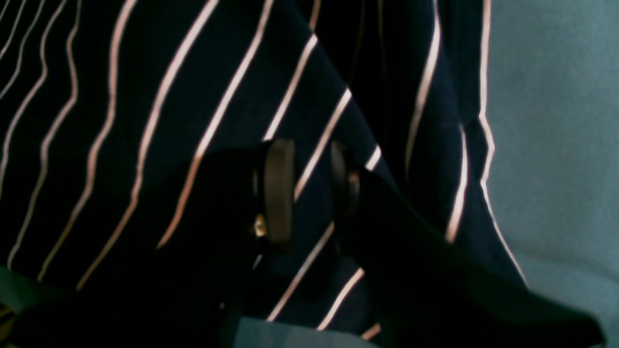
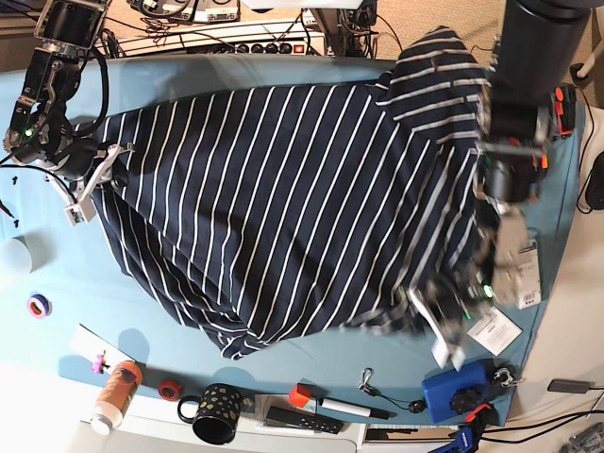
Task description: Layout the t-shirt on the table in an organized manner, then fold the t-shirt properly
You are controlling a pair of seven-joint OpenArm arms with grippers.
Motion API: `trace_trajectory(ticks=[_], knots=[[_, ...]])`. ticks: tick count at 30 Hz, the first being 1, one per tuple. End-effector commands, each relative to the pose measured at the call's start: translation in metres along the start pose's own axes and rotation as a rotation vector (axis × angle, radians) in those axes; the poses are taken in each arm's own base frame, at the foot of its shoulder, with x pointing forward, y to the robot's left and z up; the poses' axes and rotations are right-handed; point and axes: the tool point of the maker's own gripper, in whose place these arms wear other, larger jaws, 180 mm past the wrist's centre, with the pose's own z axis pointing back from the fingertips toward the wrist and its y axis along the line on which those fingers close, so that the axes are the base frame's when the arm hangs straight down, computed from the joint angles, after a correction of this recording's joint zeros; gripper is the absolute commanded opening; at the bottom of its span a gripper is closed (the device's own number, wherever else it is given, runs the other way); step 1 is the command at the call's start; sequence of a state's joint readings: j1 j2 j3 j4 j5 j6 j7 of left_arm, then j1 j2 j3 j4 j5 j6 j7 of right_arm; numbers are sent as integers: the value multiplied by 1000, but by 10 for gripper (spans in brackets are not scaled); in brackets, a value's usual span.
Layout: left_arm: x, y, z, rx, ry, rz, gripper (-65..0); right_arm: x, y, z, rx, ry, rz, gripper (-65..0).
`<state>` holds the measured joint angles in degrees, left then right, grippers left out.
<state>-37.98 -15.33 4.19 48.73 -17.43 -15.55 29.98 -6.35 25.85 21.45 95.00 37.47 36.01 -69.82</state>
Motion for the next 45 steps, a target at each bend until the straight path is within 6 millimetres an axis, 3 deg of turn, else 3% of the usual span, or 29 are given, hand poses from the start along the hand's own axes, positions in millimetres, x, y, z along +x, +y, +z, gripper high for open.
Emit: trace_trajectory(ticks=[1,3,6,11,17,21,23,28,32,36,38,40,43,45], knots=[[42,22,11,54,-89,-8,-650,16,-7,8,-17,-46,23,-510],[56,43,19,113,-113,12,-650,15,-7,8,-19,-44,24,-510],[61,64,29,147,-123,57,-650,16,-8,8,-22,-45,25,-510],[43,64,31,92,-100,96,-650,35,-10,10,-31,-139,31,-510],[20,61,28,85,-66,105,-650,70,-37,19,-158,-215,16,-510],[24,60,28,77,-71,118,-340,97,-47,27,-200,-274,24,-511],[26,58,29,60,-37,139,-308,105,-52,27,-200,-295,9,-511],[48,41,42,-46,19,150,-309,105,-74,2,-162,-312,-110,-511],[81,30,75,-152,-27,143,-309,104,-82,-20,-90,-304,-164,-511],[112,34,119,-197,-111,169,-309,116,-72,-39,-6,-315,-192,-511],[120,46,134,-168,-156,135,-309,126,-63,-48,29,-327,-211,-511],[113,62,142,-131,-148,142,-309,134,-48,-59,62,-318,-196,-511],[85,78,145,-103,-79,164,-309,136,-29,-77,49,-266,-106,-511],[63,85,148,-103,-36,179,-309,137,-32,-86,-29,-247,-87,-511]])
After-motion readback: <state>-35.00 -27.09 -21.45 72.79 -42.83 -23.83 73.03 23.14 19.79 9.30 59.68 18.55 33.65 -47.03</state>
